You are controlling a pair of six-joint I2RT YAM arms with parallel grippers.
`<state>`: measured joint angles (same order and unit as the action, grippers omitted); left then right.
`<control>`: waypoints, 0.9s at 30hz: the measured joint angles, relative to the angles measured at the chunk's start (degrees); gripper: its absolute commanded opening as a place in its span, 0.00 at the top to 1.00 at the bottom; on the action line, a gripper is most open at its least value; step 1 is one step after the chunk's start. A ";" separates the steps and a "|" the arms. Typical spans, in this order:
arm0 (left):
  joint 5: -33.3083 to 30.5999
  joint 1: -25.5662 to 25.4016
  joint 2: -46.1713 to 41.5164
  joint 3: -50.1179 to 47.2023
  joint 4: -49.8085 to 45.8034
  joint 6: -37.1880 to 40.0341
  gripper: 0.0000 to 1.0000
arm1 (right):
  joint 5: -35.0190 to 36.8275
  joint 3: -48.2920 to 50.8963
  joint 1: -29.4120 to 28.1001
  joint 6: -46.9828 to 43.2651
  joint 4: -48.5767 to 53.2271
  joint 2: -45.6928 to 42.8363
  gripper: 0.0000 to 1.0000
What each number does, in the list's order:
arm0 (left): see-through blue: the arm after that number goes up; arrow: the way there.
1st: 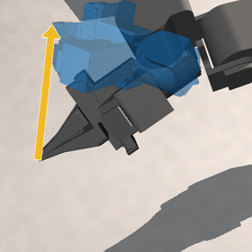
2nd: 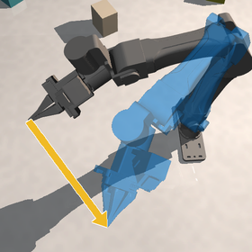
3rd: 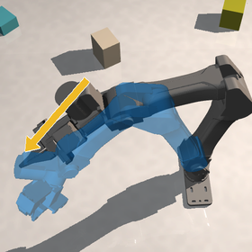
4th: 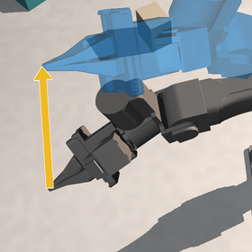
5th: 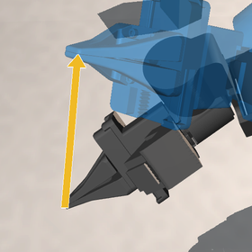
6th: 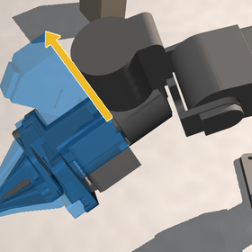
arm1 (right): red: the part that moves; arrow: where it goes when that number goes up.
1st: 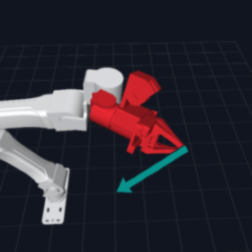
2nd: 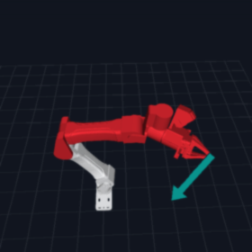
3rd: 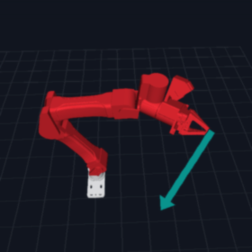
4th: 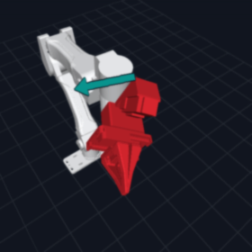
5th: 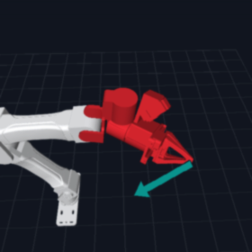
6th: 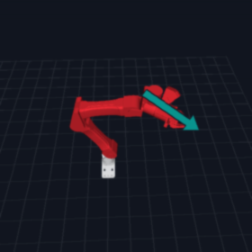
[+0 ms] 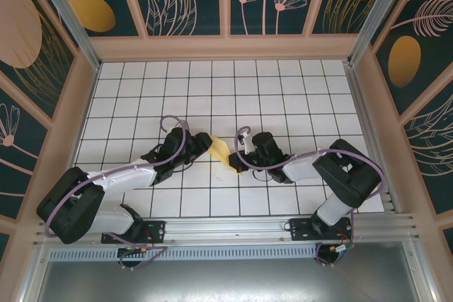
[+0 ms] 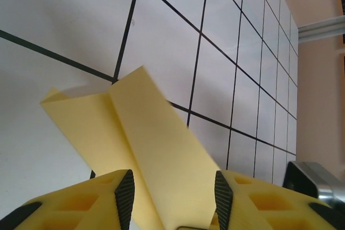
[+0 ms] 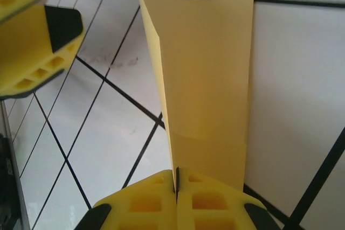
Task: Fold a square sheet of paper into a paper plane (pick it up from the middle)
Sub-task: Fold the wing for the fifth time at the center of the table.
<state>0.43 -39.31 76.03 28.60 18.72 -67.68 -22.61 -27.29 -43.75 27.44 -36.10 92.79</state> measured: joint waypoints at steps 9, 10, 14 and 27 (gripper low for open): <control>1.25 0.02 0.09 -2.82 2.64 -0.09 0.56 | -3.13 -1.88 0.13 3.15 0.13 3.19 1.00; 1.60 0.00 0.26 -2.89 3.06 -0.07 0.56 | -3.87 -1.97 0.26 3.67 -0.15 3.82 1.00; 3.15 0.00 1.42 -2.91 5.22 -0.04 0.56 | -7.06 -2.03 1.29 6.40 -1.16 6.47 1.00; 10.91 0.00 8.11 -2.91 14.64 0.42 0.55 | -14.84 -2.34 4.68 14.14 -5.70 10.58 1.00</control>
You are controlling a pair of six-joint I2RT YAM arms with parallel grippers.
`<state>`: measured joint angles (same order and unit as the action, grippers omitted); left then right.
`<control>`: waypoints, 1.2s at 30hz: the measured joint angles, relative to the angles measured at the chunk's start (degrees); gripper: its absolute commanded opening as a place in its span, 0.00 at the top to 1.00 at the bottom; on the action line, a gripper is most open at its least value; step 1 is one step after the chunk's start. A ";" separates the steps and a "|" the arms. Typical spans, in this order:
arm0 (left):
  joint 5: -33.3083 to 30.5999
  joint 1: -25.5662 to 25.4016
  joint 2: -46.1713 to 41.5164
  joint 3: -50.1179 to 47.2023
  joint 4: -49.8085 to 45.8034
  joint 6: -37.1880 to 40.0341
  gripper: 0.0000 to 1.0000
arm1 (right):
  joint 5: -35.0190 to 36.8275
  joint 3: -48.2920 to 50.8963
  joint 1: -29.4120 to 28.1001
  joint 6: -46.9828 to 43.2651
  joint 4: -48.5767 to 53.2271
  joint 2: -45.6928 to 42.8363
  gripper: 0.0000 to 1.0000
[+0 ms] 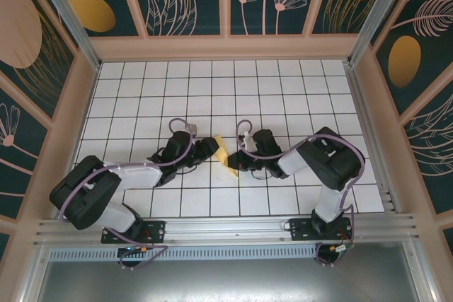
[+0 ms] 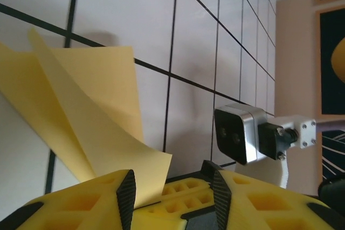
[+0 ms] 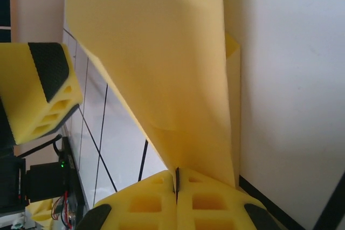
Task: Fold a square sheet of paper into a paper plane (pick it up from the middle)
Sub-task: Fold the wing for the fifth time at the center of the table.
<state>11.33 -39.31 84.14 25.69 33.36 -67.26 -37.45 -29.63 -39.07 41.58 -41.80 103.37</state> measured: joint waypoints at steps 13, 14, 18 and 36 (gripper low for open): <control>3.72 0.00 7.72 1.62 7.41 0.15 0.54 | -1.88 -0.74 0.76 3.56 -0.11 1.05 1.00; 3.74 0.00 8.28 1.88 7.80 0.15 0.54 | -1.88 -0.74 0.79 3.67 -0.11 1.07 1.00; 3.85 0.00 10.43 2.19 9.20 0.17 0.54 | -1.86 -0.74 0.79 4.24 -0.13 1.11 1.00; 3.72 0.00 15.76 3.06 10.58 0.74 0.58 | -0.79 -1.29 0.85 5.03 3.28 -0.35 0.88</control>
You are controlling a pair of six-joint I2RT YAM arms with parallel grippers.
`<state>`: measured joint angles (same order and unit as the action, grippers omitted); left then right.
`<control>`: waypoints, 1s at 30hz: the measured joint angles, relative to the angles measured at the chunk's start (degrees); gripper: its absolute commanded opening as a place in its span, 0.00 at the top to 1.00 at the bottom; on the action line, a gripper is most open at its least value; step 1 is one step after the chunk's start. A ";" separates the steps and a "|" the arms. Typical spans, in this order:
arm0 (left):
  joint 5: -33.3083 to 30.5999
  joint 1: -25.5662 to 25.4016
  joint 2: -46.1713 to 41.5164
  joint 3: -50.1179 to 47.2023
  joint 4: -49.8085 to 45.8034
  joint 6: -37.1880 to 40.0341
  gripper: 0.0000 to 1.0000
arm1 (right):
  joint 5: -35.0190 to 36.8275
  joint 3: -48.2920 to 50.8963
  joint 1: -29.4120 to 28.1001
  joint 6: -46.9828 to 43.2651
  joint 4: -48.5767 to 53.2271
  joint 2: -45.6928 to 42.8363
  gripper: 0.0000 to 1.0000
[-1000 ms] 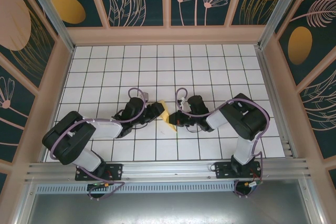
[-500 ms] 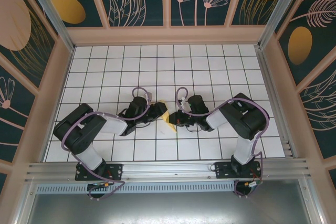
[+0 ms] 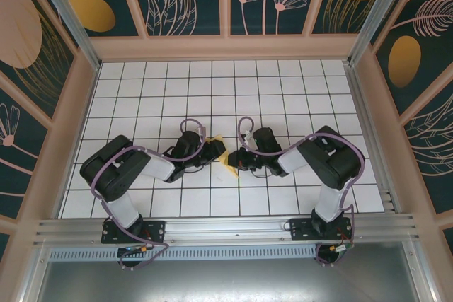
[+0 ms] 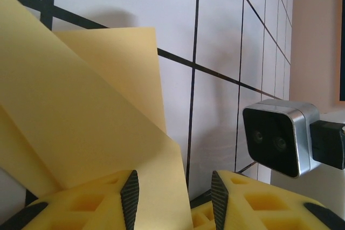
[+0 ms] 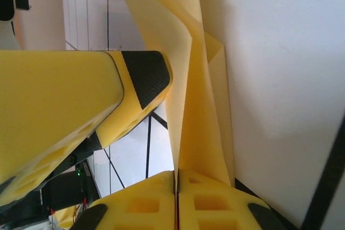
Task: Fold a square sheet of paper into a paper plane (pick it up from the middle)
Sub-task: Fold the wing for the fifth time at the center of the table.
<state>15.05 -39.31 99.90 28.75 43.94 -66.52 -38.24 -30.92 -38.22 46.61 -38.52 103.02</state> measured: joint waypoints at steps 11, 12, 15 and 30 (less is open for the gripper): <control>0.17 0.07 0.24 0.66 -0.87 -0.13 0.59 | 1.62 -0.11 0.00 -3.30 10.56 -5.20 0.85; 0.17 0.04 0.24 0.83 -1.18 -0.11 0.59 | 1.92 -0.11 0.00 -3.50 11.10 -5.20 0.85; 0.17 0.04 0.26 1.16 -1.88 -0.11 0.59 | 2.69 -0.11 0.00 -4.35 11.98 -5.20 0.91; 0.22 0.04 0.28 2.01 -3.61 0.11 0.60 | 4.13 -0.11 0.00 -8.66 18.43 -9.84 0.70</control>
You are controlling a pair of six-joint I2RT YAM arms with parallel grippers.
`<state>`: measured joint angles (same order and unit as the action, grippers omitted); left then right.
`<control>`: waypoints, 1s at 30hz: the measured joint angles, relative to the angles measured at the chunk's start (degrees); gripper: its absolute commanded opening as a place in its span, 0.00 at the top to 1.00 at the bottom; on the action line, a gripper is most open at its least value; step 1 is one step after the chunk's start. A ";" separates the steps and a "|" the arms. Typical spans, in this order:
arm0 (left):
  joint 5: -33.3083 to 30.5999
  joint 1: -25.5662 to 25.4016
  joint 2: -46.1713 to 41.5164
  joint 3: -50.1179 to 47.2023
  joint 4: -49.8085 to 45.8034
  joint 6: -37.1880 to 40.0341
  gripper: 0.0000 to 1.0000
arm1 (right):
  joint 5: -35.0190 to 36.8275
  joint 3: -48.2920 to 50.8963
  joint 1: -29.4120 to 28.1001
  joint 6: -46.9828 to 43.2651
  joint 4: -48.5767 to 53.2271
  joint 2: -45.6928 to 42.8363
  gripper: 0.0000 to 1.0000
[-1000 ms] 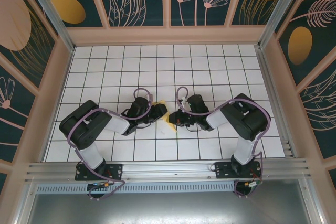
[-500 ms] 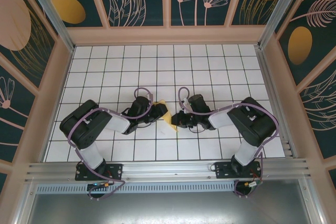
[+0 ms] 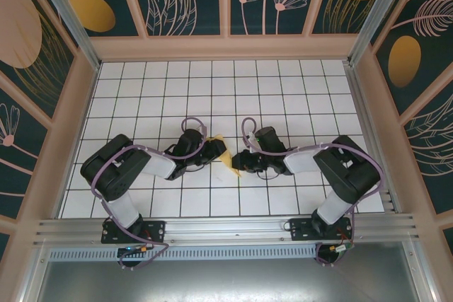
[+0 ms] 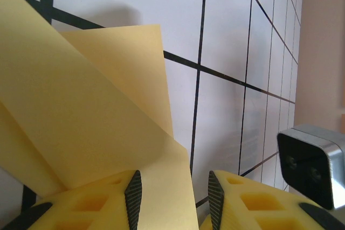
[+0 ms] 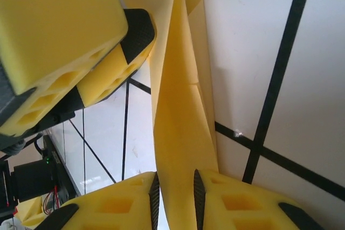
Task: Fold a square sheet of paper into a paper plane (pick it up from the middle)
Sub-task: Fold the wing for the fifth time at the center of the table.
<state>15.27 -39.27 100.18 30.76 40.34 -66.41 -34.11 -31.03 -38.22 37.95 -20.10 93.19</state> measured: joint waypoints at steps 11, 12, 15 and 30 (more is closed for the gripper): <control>0.22 0.02 0.00 0.57 -0.98 0.22 0.60 | 2.84 -1.14 -0.26 -6.43 6.99 -2.08 0.68; 0.26 0.04 0.00 0.66 -1.16 0.22 0.60 | 3.02 -1.33 -0.39 -6.62 7.23 -2.05 0.68; 0.42 0.09 0.00 0.81 -1.46 0.26 0.60 | 3.37 -1.79 -0.92 -7.52 7.76 -2.05 0.67; 0.83 0.28 0.07 1.09 -1.90 0.39 0.60 | 10.14 -5.97 -3.74 -11.96 12.98 -0.55 0.71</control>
<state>16.10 -38.98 100.25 31.86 38.44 -66.02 -23.97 -36.99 -41.95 26.00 -7.11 92.64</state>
